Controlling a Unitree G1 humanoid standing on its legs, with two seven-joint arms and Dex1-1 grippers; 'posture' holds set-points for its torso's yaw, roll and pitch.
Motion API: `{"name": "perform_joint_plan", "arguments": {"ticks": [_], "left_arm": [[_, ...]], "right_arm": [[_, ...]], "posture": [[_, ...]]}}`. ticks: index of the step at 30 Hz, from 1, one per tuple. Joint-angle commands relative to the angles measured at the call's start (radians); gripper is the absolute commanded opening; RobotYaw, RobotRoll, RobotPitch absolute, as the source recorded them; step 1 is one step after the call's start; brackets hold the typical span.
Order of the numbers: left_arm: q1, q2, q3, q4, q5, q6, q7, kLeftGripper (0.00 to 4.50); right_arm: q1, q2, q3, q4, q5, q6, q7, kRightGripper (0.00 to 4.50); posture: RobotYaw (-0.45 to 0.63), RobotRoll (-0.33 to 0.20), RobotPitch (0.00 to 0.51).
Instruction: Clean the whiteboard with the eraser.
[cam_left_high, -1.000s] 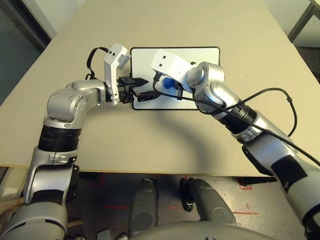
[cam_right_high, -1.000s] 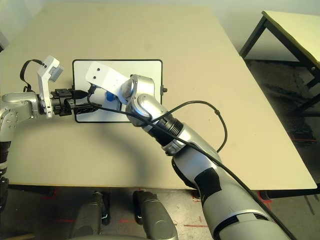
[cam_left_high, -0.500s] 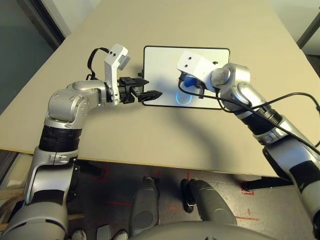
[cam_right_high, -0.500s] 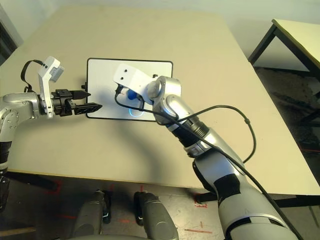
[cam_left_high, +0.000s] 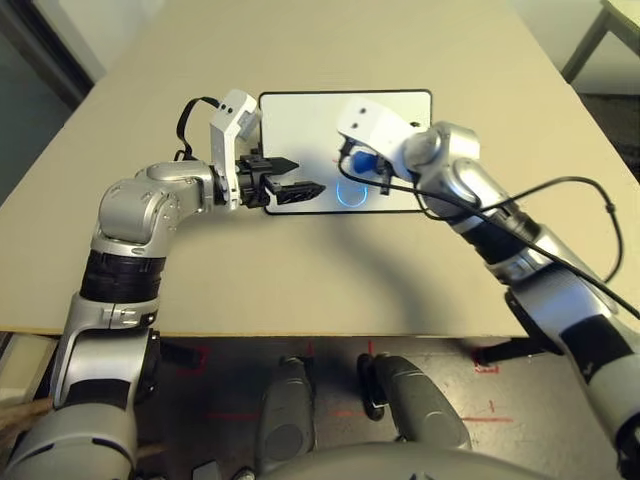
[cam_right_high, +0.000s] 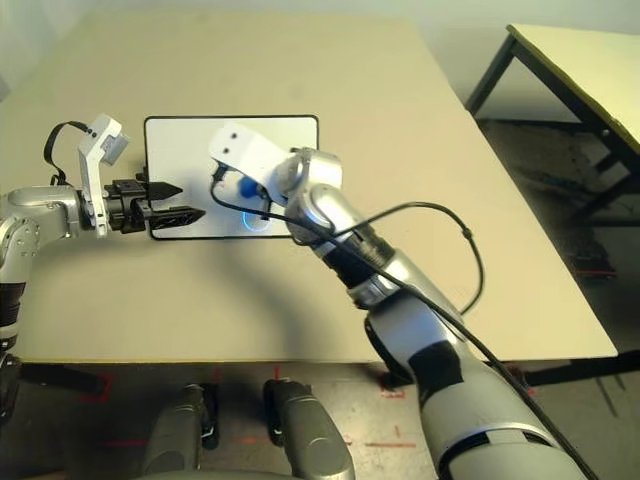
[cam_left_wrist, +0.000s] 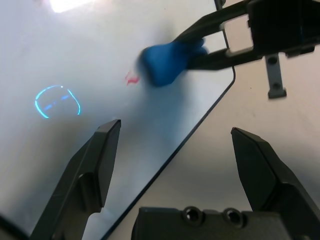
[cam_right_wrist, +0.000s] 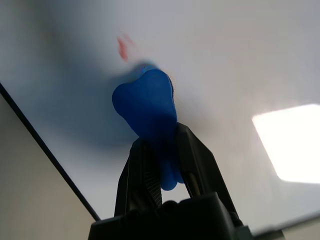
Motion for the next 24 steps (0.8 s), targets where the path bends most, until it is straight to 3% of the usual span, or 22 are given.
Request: {"name": "perform_joint_plan", "arguments": {"ticks": [1,12,24], "left_arm": [[0.011,0.0,-0.006,-0.01,0.0,0.006,0.004,4.5],[0.031,0.01,0.004,-0.034,-0.006,0.023,0.015,4.5],[0.026,0.093,0.012,-0.045,0.0,0.05,0.011,4.5]], "right_arm": [[-0.014,0.051,0.03,0.102,0.009,-0.02,-0.023,0.6],[-0.047,0.093,0.027,0.19,0.001,-0.074,-0.04,0.6],[0.099,-0.088,0.042,-0.031,-0.032,-0.007,0.048,0.6]], "posture": [[-0.08,0.0,0.206],[-0.06,0.0,0.206],[-0.08,0.0,0.205]]}}
